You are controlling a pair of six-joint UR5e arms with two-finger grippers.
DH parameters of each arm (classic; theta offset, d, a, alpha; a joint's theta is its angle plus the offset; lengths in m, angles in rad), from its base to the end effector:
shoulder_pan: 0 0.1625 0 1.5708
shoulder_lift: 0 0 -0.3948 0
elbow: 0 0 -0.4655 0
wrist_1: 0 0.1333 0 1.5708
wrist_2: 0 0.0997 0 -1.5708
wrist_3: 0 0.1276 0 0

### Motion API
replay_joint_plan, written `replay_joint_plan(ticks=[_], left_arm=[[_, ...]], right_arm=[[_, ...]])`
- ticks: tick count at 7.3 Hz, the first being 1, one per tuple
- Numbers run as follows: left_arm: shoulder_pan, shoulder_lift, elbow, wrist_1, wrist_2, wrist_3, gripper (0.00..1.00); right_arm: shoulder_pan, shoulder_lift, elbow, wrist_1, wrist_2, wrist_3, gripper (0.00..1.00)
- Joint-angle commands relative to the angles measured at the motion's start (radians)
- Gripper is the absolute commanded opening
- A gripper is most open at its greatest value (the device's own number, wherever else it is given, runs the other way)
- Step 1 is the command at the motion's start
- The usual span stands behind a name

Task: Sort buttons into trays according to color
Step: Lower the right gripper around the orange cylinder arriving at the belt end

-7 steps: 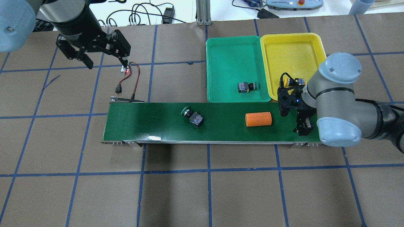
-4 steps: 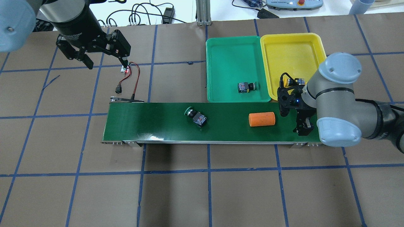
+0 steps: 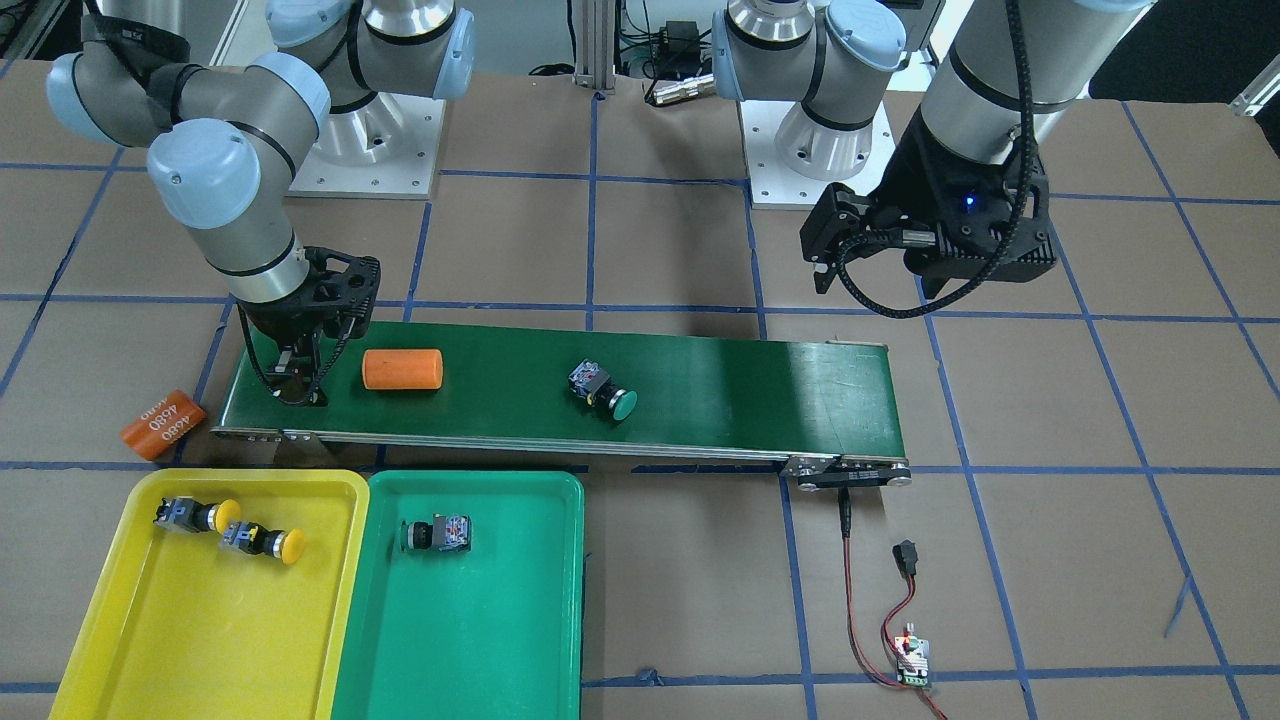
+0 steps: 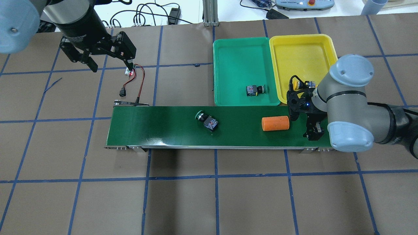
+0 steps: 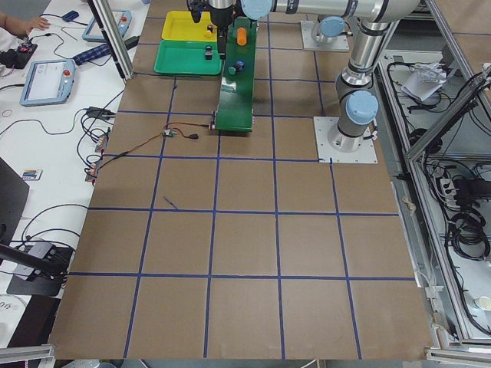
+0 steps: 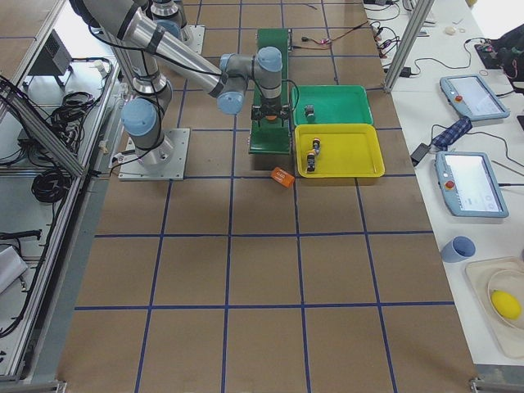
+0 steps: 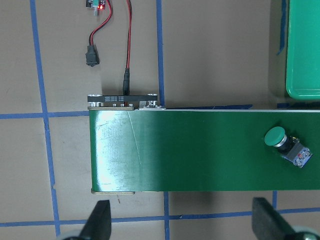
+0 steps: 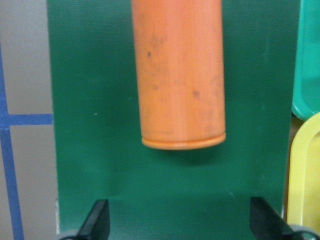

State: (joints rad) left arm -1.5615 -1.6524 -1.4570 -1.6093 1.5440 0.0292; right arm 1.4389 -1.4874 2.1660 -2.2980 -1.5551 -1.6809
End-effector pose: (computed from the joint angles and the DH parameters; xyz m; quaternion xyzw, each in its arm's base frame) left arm -0.1312 -0.5976 0.4428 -0.0099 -0.9999 -0.0029 0.0135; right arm 0.0682 -0.5145 0.1411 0.6993 -0.7144 0.0212 0.0143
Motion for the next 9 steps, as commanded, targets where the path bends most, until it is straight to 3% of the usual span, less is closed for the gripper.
replay_joint_plan(ticks=[1, 9], left_arm=[[0.0, 0.002, 0.003, 0.002, -0.001, 0.0, 1.0], [0.001, -0.001, 0.02, 0.002, 0.001, 0.0, 1.0]], right_arm=[[0.003, -0.001, 0.0, 0.0, 0.004, 0.001, 1.0], [0.021, 0.006, 0.0, -0.001, 0.015, 0.03, 1.0]])
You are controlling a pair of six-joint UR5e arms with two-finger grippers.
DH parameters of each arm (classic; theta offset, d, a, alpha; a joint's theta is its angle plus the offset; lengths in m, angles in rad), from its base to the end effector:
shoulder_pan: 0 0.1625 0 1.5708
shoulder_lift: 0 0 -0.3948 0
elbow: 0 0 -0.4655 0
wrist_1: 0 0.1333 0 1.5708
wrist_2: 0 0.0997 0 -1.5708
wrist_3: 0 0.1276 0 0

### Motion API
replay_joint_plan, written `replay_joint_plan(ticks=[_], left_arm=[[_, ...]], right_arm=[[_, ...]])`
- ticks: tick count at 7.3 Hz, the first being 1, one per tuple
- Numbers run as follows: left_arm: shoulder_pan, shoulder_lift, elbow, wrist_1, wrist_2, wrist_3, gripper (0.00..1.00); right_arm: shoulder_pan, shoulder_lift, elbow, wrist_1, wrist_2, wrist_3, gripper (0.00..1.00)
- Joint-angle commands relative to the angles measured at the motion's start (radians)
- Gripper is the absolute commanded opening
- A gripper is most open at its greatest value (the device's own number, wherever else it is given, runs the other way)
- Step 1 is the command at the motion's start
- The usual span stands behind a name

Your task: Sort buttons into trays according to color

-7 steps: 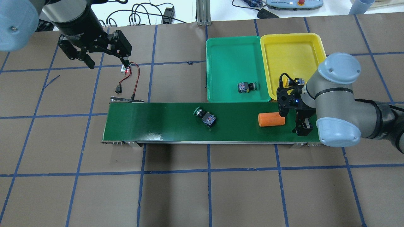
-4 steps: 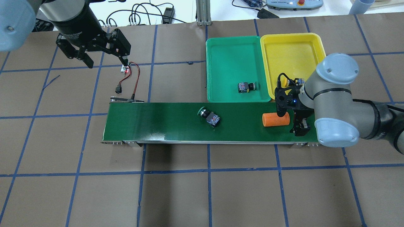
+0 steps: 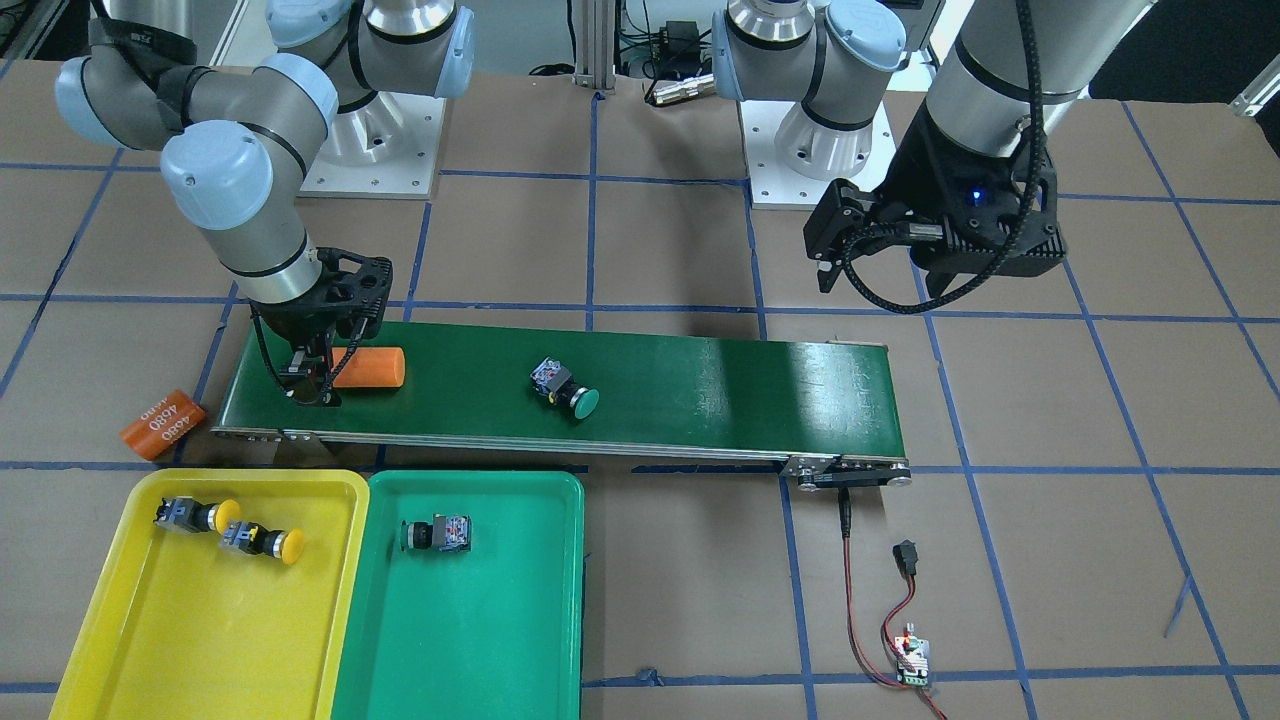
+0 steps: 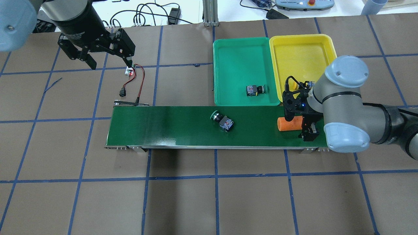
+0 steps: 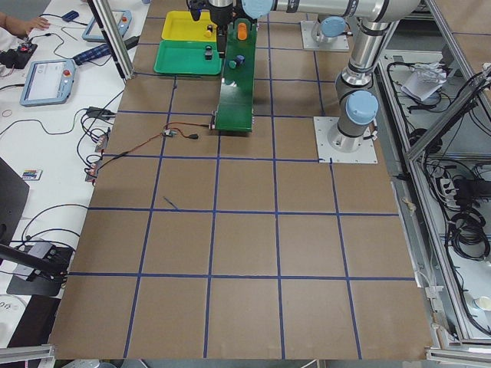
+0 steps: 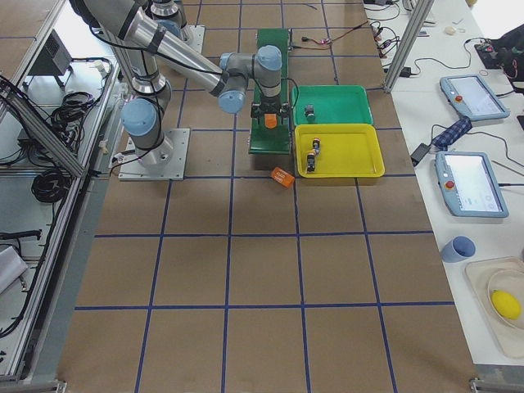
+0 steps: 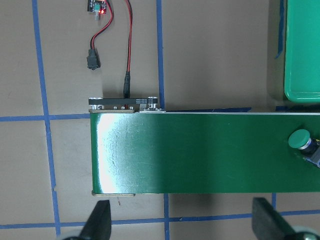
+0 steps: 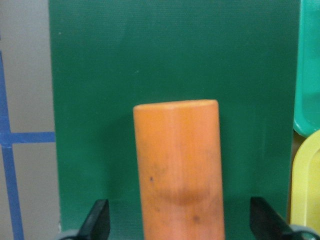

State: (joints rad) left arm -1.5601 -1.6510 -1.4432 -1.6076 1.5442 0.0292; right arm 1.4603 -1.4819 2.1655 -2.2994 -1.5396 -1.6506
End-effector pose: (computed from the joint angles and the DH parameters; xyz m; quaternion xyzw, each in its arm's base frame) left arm -0.1303 -0.5991 0.4516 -0.0093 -0.9999 0.0056 0.0132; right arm 0.0812 -0.5134 0.1388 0.6962 -0.7174 0.0263 0.0074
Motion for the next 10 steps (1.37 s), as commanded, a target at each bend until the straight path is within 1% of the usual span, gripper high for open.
replay_joint_plan(ticks=[1, 9, 10], left_arm=[[0.0, -0.001, 0.006, -0.003, 0.004, 0.0, 1.0], [0.002, -0.009, 0.009, -0.014, 0.002, -0.006, 1.0], [0.003, -0.009, 0.01, -0.027, -0.016, -0.046, 1.0]], right_arm=[[0.0, 0.0, 0.0, 0.0, -0.001, 0.0, 1.0], [0.0, 0.002, 0.0, 0.0, -0.004, 0.0, 1.0], [0.0, 0.0, 0.0, 0.0, -0.005, -0.001, 1.0]])
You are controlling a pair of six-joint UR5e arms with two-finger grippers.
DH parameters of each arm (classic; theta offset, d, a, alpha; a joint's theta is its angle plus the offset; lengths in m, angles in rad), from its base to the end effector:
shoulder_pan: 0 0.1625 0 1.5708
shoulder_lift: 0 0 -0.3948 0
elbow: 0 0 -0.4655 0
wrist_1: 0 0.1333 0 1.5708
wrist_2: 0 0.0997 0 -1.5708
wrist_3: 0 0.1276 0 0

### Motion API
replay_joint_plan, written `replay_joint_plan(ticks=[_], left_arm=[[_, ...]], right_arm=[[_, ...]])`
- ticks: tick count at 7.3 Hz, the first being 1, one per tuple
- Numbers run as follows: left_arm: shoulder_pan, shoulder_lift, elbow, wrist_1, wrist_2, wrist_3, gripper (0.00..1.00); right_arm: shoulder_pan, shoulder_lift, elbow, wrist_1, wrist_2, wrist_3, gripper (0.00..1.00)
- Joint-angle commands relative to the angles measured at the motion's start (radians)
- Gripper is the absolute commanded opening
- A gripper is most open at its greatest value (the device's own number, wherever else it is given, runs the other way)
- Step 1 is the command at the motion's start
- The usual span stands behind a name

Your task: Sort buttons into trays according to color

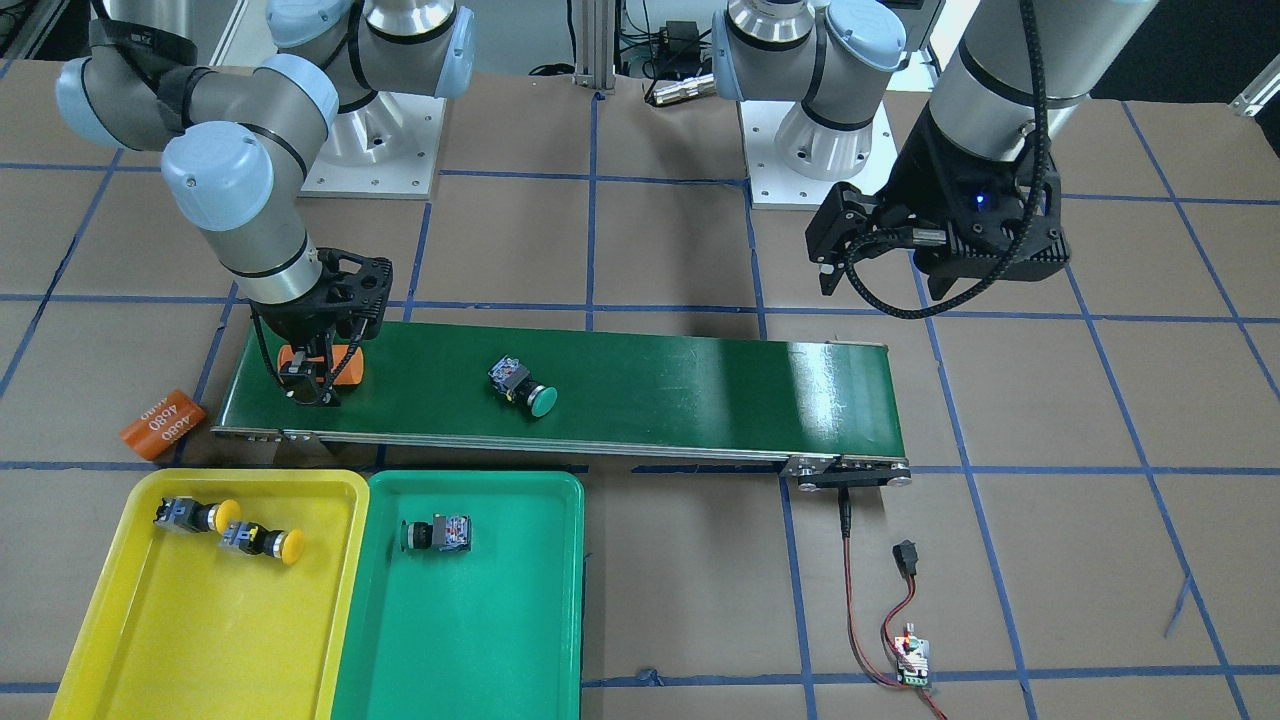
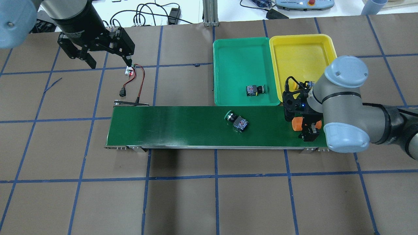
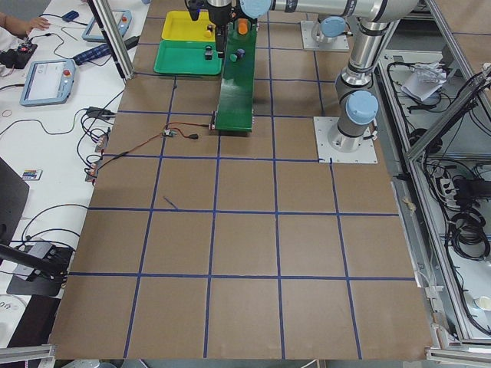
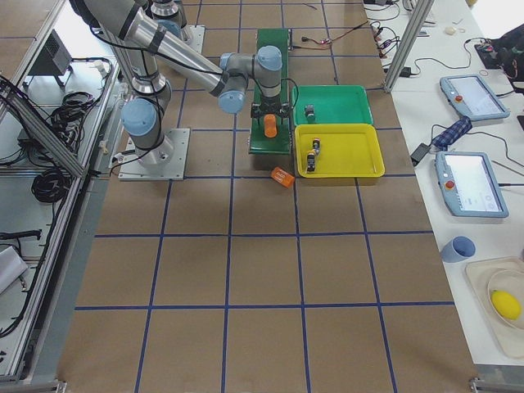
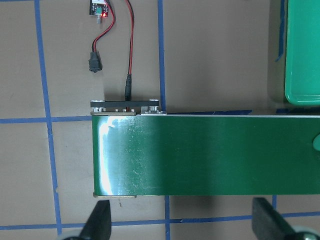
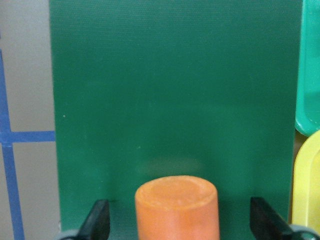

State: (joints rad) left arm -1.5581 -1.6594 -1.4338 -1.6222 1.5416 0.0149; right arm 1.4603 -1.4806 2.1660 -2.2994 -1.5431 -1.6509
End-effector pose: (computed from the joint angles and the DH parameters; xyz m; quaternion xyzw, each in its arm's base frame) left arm -0.1294 -0.6009 0.4504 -0.0011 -0.9999 -0.0013 0.0146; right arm 0.0807 -0.5131 0.1379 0.6963 -0.7173 0.0244 0.0078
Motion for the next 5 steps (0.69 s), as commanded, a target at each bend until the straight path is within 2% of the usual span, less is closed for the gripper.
replay_joint_plan(ticks=[1, 5], left_arm=[[0.001, -0.003, 0.0, -0.015, -0.02, -0.049, 1.0], [0.001, -0.031, 0.028, -0.045, -0.014, -0.05, 1.0]], right_arm=[[0.0, -0.001, -0.002, 0.0, -0.003, -0.001, 1.0], [0.0, -0.001, -0.002, 0.0, -0.003, -0.001, 1.0]])
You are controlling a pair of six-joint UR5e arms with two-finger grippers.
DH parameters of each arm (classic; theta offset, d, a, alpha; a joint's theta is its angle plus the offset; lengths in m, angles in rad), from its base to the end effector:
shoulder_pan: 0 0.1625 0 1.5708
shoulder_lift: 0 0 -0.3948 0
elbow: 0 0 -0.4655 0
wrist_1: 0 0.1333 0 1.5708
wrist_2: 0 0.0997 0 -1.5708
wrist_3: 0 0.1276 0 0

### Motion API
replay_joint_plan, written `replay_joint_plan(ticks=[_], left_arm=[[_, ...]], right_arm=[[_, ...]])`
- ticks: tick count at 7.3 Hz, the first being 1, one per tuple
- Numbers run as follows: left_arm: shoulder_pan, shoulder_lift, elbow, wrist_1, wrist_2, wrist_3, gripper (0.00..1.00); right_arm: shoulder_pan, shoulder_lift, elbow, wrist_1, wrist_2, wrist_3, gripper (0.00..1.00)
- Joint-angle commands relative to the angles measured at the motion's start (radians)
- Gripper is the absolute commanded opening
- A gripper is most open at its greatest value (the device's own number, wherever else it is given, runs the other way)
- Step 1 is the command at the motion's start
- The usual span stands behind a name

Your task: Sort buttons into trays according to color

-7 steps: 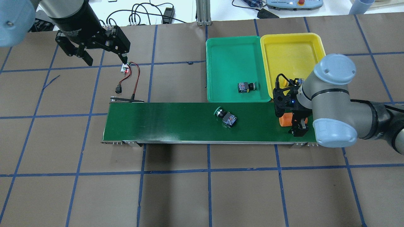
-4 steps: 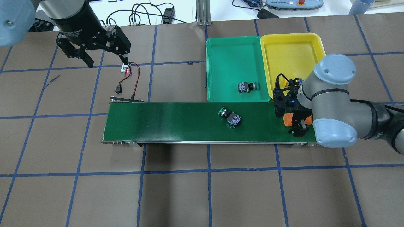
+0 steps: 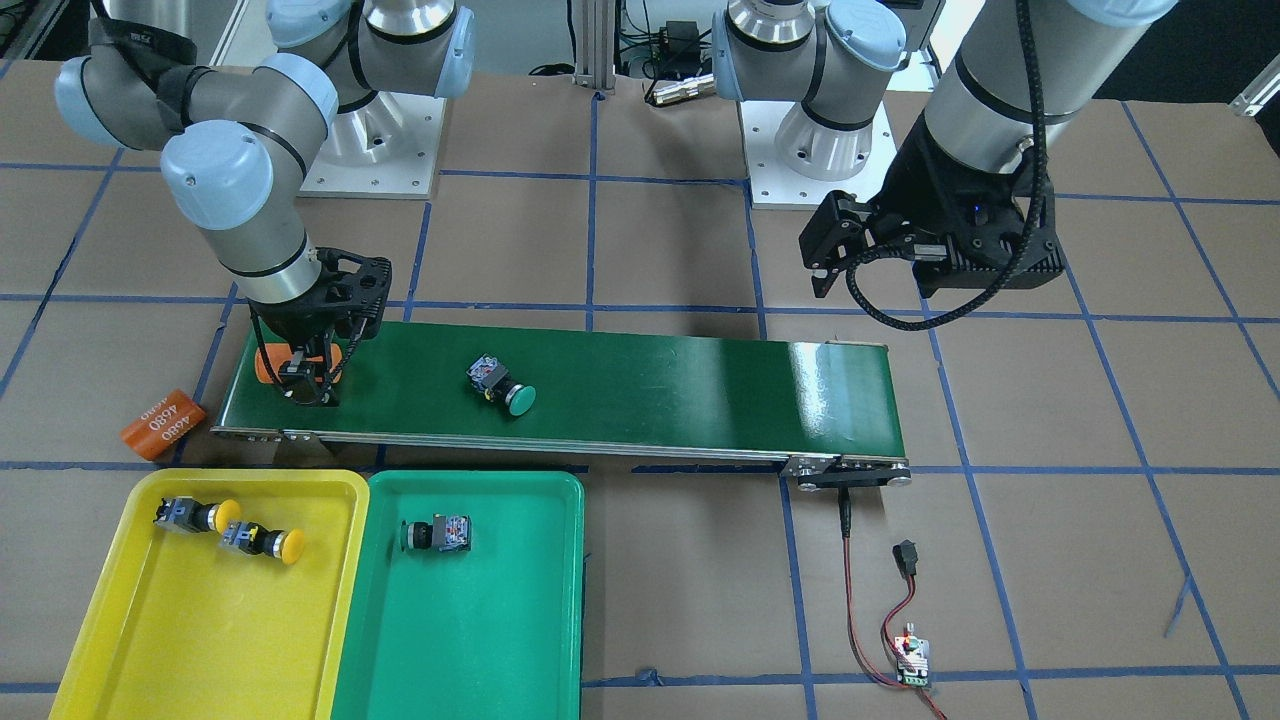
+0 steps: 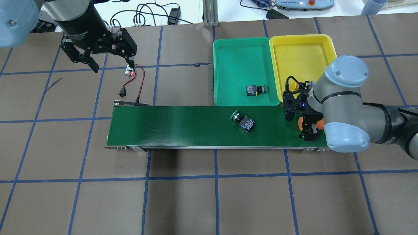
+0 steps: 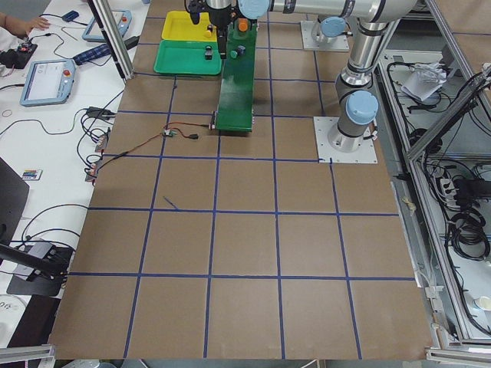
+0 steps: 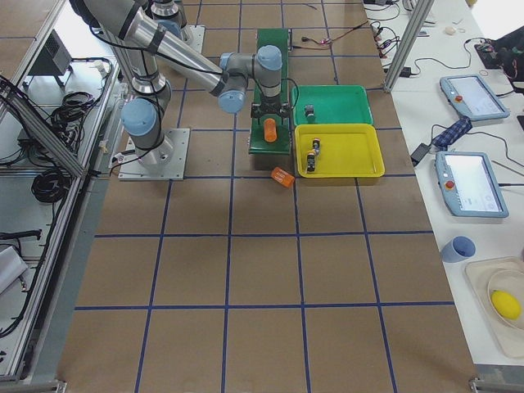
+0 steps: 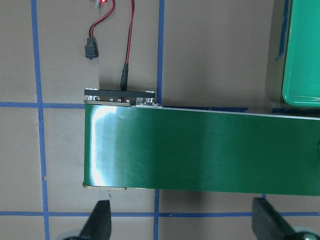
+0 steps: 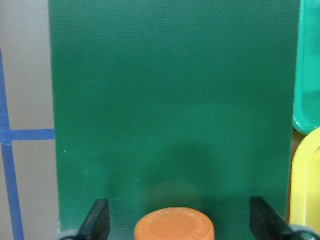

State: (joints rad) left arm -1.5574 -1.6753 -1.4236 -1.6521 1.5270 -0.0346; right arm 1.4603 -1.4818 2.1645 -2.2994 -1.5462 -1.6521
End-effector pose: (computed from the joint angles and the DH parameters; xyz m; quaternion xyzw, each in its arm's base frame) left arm -0.1308 -0.6028 0.4438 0.0244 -0.9993 -0.0195 0.0217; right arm 0.0803 -0.5137 0.1392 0.6967 -0.7169 0.0241 0.0099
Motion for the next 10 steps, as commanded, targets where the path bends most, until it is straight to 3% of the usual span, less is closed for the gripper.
replay_joint_plan(ticks=[1, 10], left_arm=[[0.0, -0.033, 0.041, -0.018, -0.001, -0.001, 1.0], [-0.006, -0.076, 0.111, -0.064, 0.001, -0.001, 1.0]], right_arm=[[0.0, 0.0, 0.0, 0.0, -0.002, 0.0, 1.0], [0.0, 0.0, 0.0, 0.0, -0.002, 0.0, 1.0]])
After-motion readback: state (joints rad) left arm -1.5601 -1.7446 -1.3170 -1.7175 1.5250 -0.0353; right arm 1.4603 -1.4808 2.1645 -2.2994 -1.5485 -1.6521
